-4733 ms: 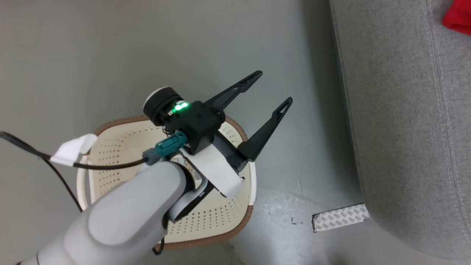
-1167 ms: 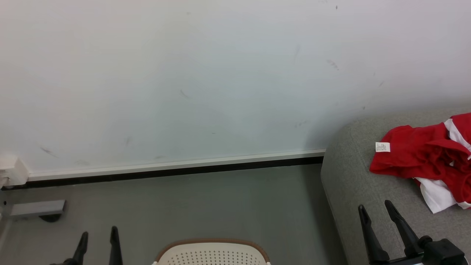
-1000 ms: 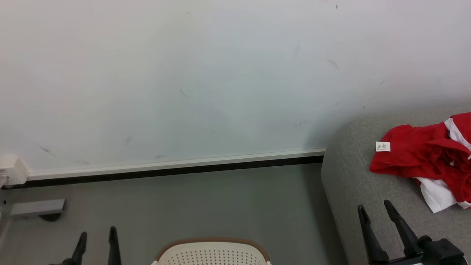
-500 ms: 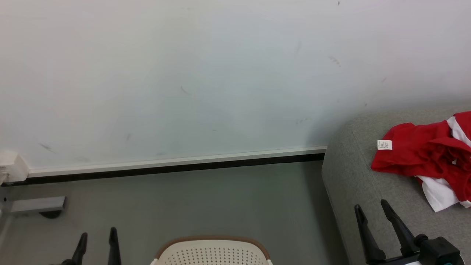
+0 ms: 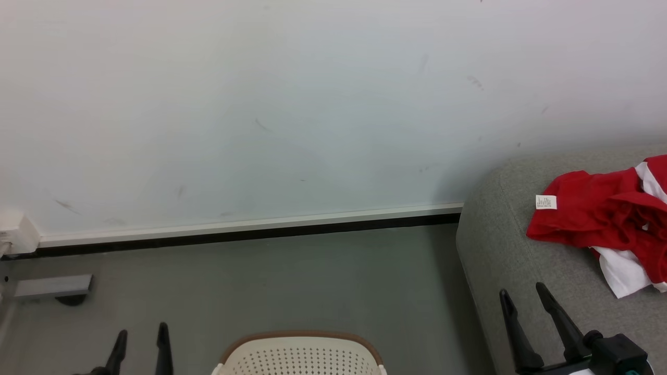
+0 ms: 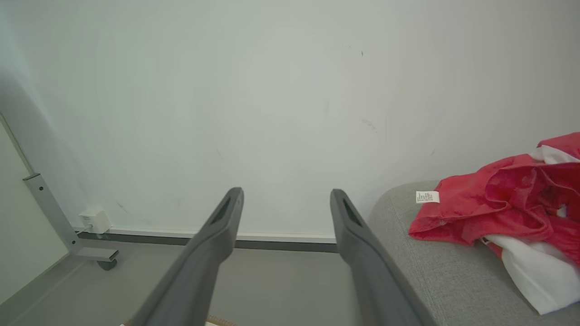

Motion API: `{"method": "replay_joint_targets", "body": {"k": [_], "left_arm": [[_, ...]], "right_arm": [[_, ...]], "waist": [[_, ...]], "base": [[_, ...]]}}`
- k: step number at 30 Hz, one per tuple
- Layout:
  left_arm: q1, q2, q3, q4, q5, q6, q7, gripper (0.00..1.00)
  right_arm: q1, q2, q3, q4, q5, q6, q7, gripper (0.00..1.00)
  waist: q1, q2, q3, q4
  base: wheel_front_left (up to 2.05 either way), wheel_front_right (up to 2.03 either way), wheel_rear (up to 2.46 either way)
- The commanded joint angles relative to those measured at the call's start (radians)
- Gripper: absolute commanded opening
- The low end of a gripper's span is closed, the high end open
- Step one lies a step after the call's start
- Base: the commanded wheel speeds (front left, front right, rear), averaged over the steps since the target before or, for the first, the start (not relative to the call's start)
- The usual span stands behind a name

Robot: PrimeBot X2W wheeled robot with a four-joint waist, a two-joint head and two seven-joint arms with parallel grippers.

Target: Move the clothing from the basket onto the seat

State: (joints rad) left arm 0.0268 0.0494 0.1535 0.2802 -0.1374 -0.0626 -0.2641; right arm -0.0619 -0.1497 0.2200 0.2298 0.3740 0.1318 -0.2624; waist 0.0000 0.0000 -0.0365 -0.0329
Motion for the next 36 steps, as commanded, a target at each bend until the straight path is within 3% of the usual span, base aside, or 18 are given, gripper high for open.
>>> {"method": "replay_joint_targets", "body": {"k": [1,6,36], "left_arm": [[0.000,0.000,0.000,0.000,0.000,0.000,0.000,0.00],[0.014,-0.010,0.001,0.043,-0.011,0.000,0.007,0.00],[-0.046,-0.005,-0.015,0.012,-0.547,-0.026,0.142,0.00]], "right_arm": [[0.000,0.000,0.000,0.000,0.000,0.000,0.000,0.00],[0.029,0.003,0.003,0.032,0.009,0.000,0.006,0.00],[-0.005,0.025,-0.104,0.025,0.474,0.000,0.128,0.00]], "waist": [[0.0000,0.0000,0.000,0.000],[0.0000,0.0000,0.001,0.000],[0.0000,0.0000,0.009,0.008]], "base": [[0.00,0.00,0.00],[0.00,0.00,0.00],[0.00,0.00,0.00]]}}
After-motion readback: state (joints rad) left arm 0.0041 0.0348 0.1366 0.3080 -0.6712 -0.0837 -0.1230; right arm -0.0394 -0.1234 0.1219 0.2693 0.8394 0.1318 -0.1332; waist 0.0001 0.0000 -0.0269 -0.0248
